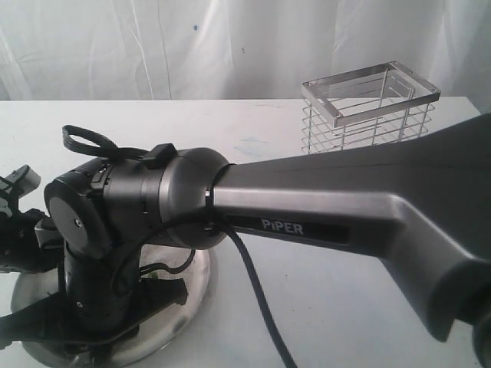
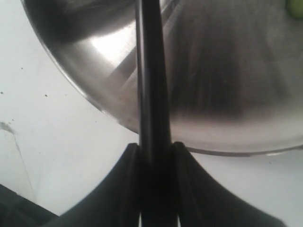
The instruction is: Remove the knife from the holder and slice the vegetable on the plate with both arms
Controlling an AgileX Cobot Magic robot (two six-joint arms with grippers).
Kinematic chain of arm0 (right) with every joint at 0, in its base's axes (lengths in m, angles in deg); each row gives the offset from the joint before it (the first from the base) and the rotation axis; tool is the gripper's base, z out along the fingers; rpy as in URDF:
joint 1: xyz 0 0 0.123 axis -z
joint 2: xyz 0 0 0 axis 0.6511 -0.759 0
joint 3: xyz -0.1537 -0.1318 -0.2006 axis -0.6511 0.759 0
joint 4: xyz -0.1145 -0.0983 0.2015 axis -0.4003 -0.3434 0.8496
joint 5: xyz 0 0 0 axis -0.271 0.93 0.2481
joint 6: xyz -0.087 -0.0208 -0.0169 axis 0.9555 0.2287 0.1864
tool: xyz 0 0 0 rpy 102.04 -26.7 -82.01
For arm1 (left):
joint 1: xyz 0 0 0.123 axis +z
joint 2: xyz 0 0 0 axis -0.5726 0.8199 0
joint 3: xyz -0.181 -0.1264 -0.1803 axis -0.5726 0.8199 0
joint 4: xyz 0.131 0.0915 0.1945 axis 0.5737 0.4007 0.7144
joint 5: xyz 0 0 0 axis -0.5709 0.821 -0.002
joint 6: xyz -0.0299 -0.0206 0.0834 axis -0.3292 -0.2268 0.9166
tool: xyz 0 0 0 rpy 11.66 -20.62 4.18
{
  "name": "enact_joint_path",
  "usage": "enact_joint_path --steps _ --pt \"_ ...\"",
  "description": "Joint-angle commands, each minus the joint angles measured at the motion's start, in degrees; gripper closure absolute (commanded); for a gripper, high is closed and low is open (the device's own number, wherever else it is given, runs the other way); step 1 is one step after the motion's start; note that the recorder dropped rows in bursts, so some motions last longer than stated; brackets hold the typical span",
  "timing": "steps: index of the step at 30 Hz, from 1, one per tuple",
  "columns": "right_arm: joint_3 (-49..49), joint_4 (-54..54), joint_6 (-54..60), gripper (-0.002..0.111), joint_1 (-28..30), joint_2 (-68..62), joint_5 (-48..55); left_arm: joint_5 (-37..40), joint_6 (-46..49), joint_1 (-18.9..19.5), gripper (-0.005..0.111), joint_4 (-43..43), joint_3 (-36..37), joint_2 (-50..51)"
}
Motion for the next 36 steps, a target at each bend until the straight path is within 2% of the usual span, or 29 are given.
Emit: enact_joint_path --steps 1,11,18,22,30,36 --pt "-0.2 -1.7 -0.7 0.108 0.3 0.1 -0.1 -2.0 -0.1 -0.4 0.107 -0.5 0.6 3.9" --pt "-0.1 -2.3 -0.7 0.108 0.3 -0.9 -0.3 -1.2 0.6 -0.4 0.107 -6.1 0.5 6.9" --pt "-0.1 -2.1 -0.7 0.108 0.3 -1.2 0.2 6.8 1.7 -0.4 0.107 -6.3 -2.3 6.8" --pt "-0.1 -2.1 -0.7 0.108 0.3 -1.2 0.2 8.6 1.5 -0.4 0.107 -6.3 -3.0 6.3" --pt "-0.1 -2.3 -0.7 0.108 0.3 -1.2 0.2 7.4 1.6 -0.3 0.107 -8.7 -3.0 0.0" --pt "-0.1 -2.3 -0.7 0.108 0.3 -1.2 0.2 0.3 1.6 -0.3 0.107 -3.6 -1.7 -4.4"
